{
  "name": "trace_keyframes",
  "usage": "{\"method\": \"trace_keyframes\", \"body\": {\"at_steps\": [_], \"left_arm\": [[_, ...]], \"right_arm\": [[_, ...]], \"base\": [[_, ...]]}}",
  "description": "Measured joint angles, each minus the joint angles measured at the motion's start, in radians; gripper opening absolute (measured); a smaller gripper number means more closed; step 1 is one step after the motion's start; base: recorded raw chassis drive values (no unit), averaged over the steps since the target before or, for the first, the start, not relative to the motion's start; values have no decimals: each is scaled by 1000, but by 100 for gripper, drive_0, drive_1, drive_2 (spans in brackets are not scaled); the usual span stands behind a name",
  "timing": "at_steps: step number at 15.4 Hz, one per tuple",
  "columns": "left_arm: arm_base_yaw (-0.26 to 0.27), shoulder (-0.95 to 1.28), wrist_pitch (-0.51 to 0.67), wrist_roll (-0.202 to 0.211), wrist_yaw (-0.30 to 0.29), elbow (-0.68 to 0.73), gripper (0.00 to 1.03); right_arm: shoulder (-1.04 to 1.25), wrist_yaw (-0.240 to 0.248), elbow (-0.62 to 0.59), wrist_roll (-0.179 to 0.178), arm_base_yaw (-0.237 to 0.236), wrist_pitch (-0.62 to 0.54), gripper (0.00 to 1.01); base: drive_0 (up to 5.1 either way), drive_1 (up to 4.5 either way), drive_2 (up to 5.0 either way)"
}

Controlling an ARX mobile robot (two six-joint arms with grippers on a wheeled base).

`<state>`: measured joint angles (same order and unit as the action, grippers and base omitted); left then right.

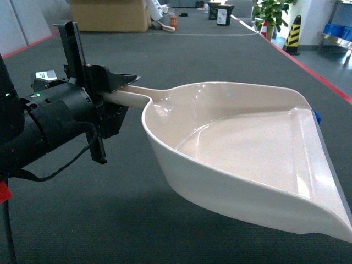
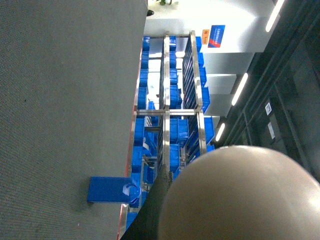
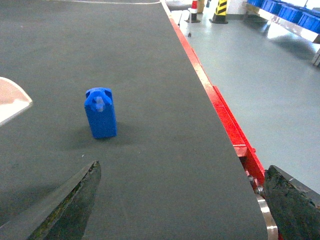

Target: Place part in tray to right shelf

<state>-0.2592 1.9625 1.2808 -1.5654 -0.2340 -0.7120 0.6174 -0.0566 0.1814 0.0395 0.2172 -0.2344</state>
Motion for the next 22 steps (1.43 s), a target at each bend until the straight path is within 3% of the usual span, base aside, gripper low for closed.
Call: {"method": "trace_keyframes", "body": {"at_steps": [1,3,5,6,9,15,17,18,19,20,21,22], "left_arm": [[0,0,2,0,0,0,13],[0,0,0,1,1,0,13],[0,0,0,1,1,0,13],[0,0,0,2,1,0,13],[0,0,0,2,0,0,13],[0,0,0,2,1,0,13],[0,0,0,2,1,0,13],[1,0,0,2,4,0,13],[1,0,0,2,0,0,13],[1,0,0,2,2,0,13],[1,0,0,2,0,0,13],[0,0,0,2,-2,0,13]], "right_arm": [[194,-58,51,35,41,-132,98],[551,-135,190,92,58,-292,98],[827,-237,365,135,54,-258,98],[948,-235,445,164,27,-243,98],[1164,-296,663,186,-64,-146,98],[1246,-307,749,198,-103,-109,98],[1332,-314,846,198,-140,-68,98],[1436,-269,983,198,-187,-47,98],[1513,-178,1065,188,-213,-54,85],[1514,-158,1052,159,-209,-76,58],[1493,-145,1017,145,-205,-111,49],[1446,-131,958,130,-197,-154,47]], "base": [[0,0,0],[0,0,0],[0,0,0],[0,0,0],[0,0,0],[0,0,0],[0,0,0],[0,0,0],[0,0,0],[0,0,0],[0,0,0],[0,0,0]]}}
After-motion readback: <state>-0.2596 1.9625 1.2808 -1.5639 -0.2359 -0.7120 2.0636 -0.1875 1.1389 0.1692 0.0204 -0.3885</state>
